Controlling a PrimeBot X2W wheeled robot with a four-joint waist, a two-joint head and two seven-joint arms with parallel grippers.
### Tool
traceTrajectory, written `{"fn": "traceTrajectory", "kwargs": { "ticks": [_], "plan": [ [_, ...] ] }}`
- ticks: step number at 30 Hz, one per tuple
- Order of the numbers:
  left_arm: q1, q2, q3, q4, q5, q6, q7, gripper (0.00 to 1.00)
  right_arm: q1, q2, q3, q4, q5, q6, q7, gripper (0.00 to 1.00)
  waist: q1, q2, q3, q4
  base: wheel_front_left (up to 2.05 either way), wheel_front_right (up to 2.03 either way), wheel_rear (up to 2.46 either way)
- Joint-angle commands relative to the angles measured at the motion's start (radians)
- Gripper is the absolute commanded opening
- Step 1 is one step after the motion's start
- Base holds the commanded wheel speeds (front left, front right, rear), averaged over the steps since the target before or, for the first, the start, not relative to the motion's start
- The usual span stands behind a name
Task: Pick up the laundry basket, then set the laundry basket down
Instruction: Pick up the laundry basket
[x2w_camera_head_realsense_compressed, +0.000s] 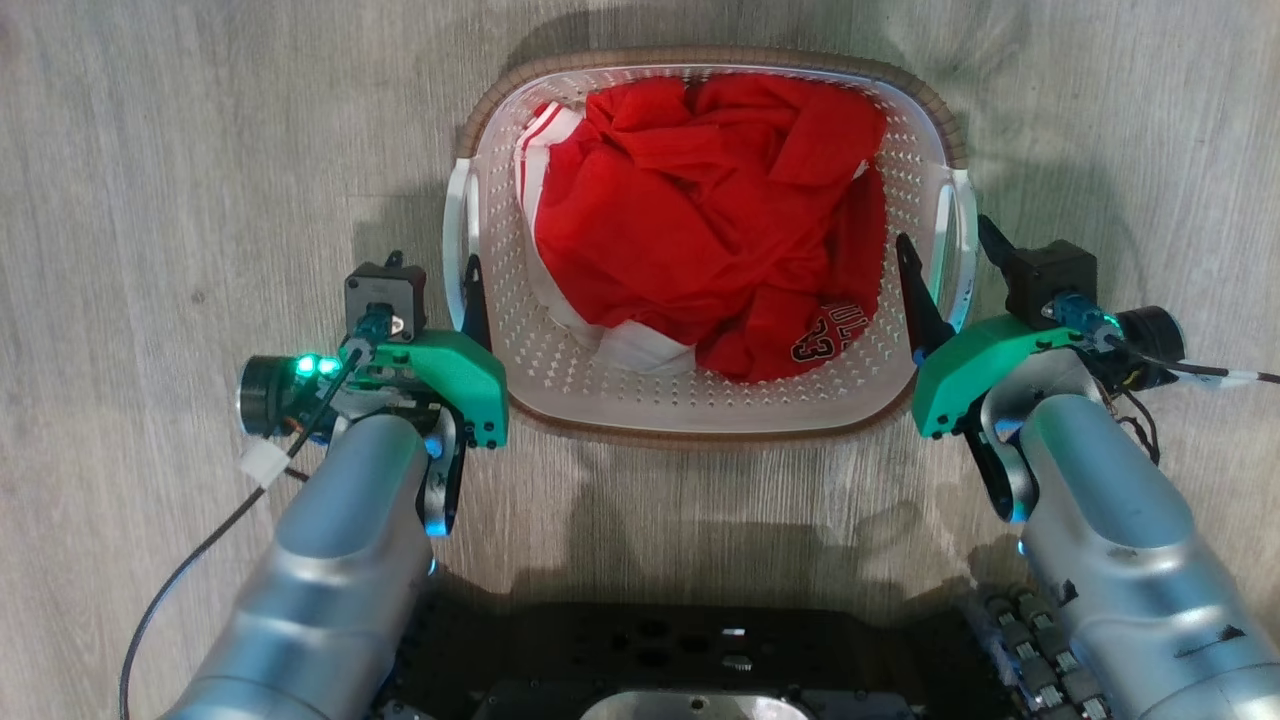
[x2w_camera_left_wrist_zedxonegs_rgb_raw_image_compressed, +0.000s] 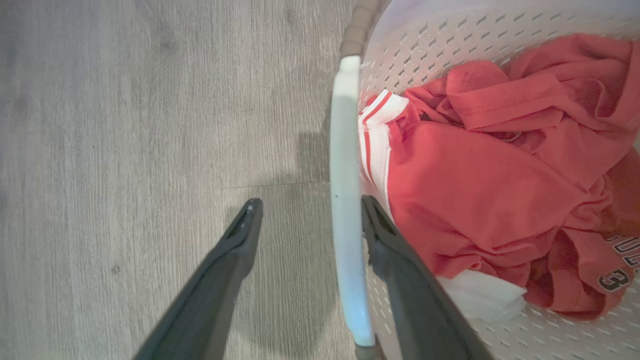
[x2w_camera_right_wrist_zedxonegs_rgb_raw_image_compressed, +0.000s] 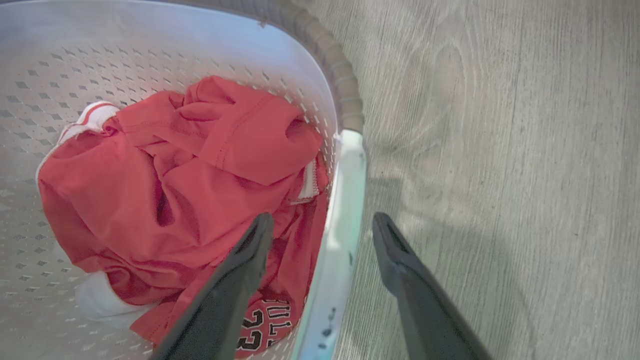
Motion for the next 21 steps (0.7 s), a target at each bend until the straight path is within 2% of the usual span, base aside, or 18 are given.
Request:
{"fn": "traceTrajectory", "kwargs": {
  "ticks": [1, 11, 21],
  "plan": [
    [0.012, 0.019, 0.014, 0.0, -0.009, -0.006, -0.01, 1.0, 0.034, 0.003, 0.026, -0.001, 0.006, 0.007, -0.012, 1.0, -0.0001, 0.0, -0.001, 0.001, 0.0, 0.0, 0.0],
    [-0.053, 0.019, -0.062, 0.078, -0.058, -0.056, -0.01, 1.0, -0.001, -0.002, 0.065, 0.071, 0.037, 0.007, -0.012, 1.0, -0.0001, 0.0, 0.023, 0.001, 0.0, 0.0, 0.0],
    [-0.134, 0.019, -0.156, 0.152, -0.126, -0.074, -0.01, 1.0, -0.061, 0.004, 0.082, 0.145, 0.071, 0.007, -0.012, 1.0, -0.0001, 0.0, 0.052, 0.006, 0.0, 0.0, 0.0]
  ]
}}
